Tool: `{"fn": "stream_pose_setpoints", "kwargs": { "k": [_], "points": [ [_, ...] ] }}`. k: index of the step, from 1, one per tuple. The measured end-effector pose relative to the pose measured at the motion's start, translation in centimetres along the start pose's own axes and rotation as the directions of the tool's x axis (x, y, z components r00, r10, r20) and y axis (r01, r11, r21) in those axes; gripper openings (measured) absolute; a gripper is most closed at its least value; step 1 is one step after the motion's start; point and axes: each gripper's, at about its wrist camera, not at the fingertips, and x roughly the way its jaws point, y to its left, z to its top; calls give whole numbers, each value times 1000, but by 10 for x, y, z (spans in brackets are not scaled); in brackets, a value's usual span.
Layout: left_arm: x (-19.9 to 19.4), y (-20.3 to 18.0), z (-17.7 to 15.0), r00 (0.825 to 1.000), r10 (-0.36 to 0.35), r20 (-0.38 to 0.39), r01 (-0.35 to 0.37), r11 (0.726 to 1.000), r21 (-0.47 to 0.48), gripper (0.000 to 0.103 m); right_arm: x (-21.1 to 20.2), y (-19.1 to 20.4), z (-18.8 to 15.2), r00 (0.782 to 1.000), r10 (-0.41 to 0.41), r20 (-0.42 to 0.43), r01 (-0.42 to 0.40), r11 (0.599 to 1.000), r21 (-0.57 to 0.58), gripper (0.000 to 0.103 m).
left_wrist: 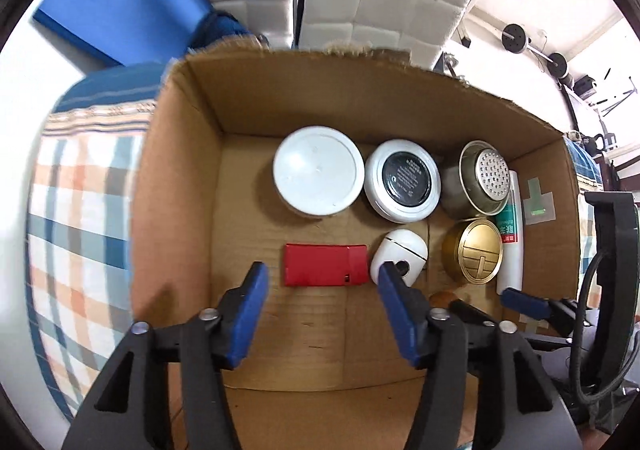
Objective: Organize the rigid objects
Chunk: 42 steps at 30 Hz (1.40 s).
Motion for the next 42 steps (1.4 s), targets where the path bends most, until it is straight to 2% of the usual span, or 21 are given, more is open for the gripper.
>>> {"fn": "stream_pose_setpoints", "kwargs": {
  "k": [1,2,3,4,5,7,8,12,21,25,36,39,42],
  "points": [
    [-4,0,0,1000,10,11,-10,1000,6,66,-6,1,-3,1000,-20,12,20,1000,-9,79],
    [-10,0,-1,999,18,28,-19,1000,11,70,-10,1,-5,999,-33,21,33,999,-16,87],
    [-13,-2,-2,999,23,42,-24,1000,15,72,-16,2,-7,998,-45,39,46,999,-24,90],
    [-17,-3,-3,998,30,50,-31,999,21,80,-22,2,-10,997,-54,52,56,998,-28,94],
    [-20,-3,-5,998,37,56,-38,999,24,90,-30,3,-13,995,-70,71,72,997,-31,96],
    [-31,-2,-8,996,52,77,-54,998,20,97,-44,3,-19,992,-85,97,89,995,-35,100],
    [-34,-4,-8,995,54,86,-56,998,17,97,-51,3,-22,990,-90,112,94,995,-32,103],
    [-51,-7,-13,991,63,122,-64,998,2,98,-75,-1,-34,982,-105,157,110,994,-26,103],
    [-103,-17,-39,975,68,213,-69,998,-3,98,-109,-11,-69,978,-46,202,49,999,-11,103],
    [-136,-27,-59,962,64,267,-71,997,15,98,-136,-14,-96,967,-29,255,35,999,-18,103],
    [-225,-54,-127,924,42,379,-66,997,51,98,-244,-32,-197,907,2,422,-1,1000,-3,103],
    [-251,-63,-148,910,33,414,-61,997,54,98,-271,-36,-224,887,15,461,-14,1000,-5,103],
    [-267,-69,-164,903,17,429,-47,997,59,98,-296,-36,-249,861,10,508,-6,1000,-11,103]
  ]
}}
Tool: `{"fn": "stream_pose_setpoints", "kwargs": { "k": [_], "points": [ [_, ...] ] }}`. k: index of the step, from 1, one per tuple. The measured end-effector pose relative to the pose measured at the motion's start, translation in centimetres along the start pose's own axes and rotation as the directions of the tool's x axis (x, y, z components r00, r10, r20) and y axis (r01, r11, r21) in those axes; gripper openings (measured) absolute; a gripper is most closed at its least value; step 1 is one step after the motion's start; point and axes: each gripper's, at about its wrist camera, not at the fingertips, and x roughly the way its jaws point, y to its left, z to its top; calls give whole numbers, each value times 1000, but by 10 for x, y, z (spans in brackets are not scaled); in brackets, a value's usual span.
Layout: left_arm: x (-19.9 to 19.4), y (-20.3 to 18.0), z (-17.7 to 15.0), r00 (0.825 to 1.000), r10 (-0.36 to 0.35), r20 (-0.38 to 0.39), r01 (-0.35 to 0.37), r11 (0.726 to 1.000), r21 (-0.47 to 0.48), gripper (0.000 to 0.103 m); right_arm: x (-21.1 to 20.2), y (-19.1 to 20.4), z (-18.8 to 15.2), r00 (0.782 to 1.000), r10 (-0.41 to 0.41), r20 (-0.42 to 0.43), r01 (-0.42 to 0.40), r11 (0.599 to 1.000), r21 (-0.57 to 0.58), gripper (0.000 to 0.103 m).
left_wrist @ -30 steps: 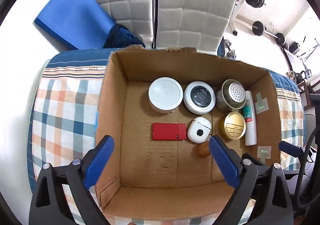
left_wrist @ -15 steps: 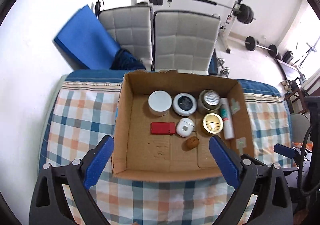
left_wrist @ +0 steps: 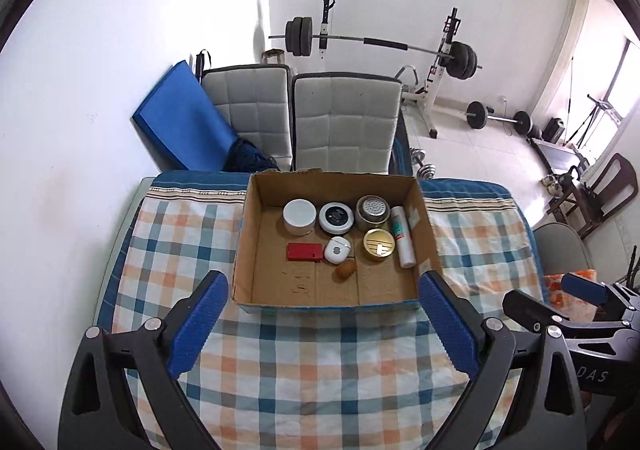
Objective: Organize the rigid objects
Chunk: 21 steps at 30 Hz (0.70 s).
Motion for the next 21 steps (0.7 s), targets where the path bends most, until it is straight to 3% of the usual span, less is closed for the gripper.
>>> {"fn": "stream_pose_setpoints", "kwargs": {
  "k": [11,21],
  "points": [
    [-61,-9,-10,995,9,95,-10,1000,9,98,-84,7,-19,991,-22,129,29,998,-49,103],
    [-85,-6,-20,992,12,129,-10,1000,-12,98,-113,3,-26,983,-29,182,37,999,-38,103]
  ]
}}
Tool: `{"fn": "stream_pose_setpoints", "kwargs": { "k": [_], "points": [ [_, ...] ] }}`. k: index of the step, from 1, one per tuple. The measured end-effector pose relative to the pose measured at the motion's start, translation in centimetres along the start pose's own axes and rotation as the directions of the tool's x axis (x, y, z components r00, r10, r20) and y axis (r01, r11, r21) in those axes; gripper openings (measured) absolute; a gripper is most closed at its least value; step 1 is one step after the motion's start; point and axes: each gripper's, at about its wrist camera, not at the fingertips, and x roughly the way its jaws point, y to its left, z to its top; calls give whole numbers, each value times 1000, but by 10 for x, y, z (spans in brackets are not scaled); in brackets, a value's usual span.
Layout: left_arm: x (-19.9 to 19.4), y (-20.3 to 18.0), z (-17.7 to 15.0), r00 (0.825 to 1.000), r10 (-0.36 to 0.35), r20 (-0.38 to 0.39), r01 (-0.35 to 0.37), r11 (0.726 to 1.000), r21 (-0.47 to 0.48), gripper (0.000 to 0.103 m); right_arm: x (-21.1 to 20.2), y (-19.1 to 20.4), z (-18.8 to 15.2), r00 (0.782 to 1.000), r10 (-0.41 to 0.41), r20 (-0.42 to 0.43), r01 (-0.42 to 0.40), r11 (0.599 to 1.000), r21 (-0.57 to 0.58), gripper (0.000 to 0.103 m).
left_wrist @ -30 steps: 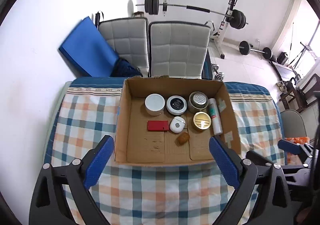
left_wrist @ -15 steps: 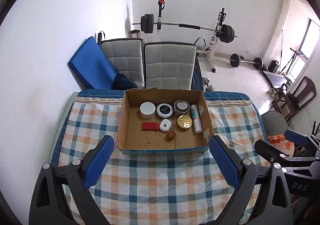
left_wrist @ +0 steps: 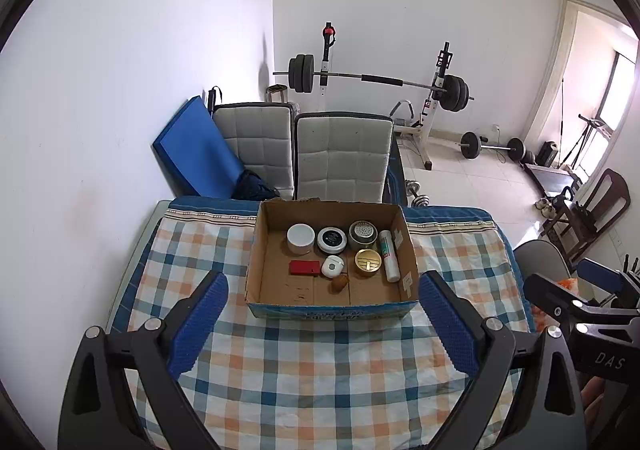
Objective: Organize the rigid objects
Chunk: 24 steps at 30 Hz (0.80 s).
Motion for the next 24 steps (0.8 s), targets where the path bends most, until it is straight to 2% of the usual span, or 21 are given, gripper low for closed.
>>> {"fn": "stream_pose_setpoints", "kwargs": {
  "k": [24],
  "points": [
    [-6,-2,-3,1000,15,15,-15,1000,14,98,-4,-7,-5,998,-53,35,52,998,28,103]
  ]
}}
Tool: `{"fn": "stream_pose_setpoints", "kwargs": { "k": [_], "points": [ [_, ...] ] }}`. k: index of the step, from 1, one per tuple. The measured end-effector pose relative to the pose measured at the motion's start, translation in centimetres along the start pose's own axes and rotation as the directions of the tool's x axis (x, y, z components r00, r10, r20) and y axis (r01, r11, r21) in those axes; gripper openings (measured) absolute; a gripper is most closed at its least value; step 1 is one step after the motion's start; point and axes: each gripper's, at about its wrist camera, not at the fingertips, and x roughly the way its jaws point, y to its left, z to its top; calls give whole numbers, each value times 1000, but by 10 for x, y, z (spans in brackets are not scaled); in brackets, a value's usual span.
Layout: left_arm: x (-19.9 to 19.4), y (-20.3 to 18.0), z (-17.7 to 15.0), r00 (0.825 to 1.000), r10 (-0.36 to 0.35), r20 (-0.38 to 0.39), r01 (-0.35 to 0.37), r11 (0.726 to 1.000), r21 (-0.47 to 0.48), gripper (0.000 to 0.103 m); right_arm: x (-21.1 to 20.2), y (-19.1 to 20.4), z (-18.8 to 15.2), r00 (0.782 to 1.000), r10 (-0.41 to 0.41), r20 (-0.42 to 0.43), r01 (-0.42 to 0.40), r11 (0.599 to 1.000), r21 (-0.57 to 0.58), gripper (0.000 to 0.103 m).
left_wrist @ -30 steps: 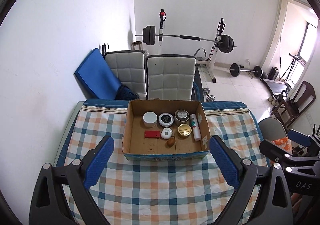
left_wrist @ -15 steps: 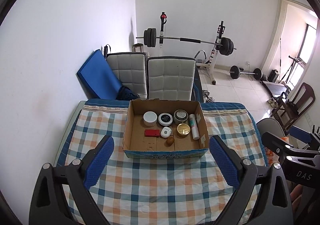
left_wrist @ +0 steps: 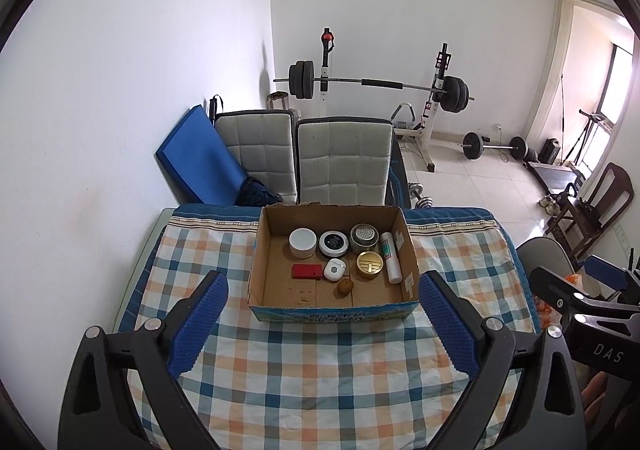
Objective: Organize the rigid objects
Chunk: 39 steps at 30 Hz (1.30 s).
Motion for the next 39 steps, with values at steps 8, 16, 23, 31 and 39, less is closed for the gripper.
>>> {"fn": "stream_pose_setpoints", "kwargs": {
  "k": [8,16,23,31,39],
  "points": [
    [1,0,2,1000,4,2,-4,1000,1,98,1,-1,0,1000,1,0,-1,1000,4,103],
    [5,3,6,1000,-2,1,2,1000,5,98,2,-1,-1,1000,-3,4,3,1000,4,103],
    [6,2,7,1000,-1,4,1,1000,8,98,2,-1,-1,1000,-4,3,4,1000,5,103],
    [10,5,10,1000,-6,-5,6,1000,11,98,3,0,0,1000,-9,3,9,1000,9,103],
    [11,7,12,1000,-10,-4,10,1000,16,98,4,1,0,1000,-26,11,26,1000,12,103]
  ]
}}
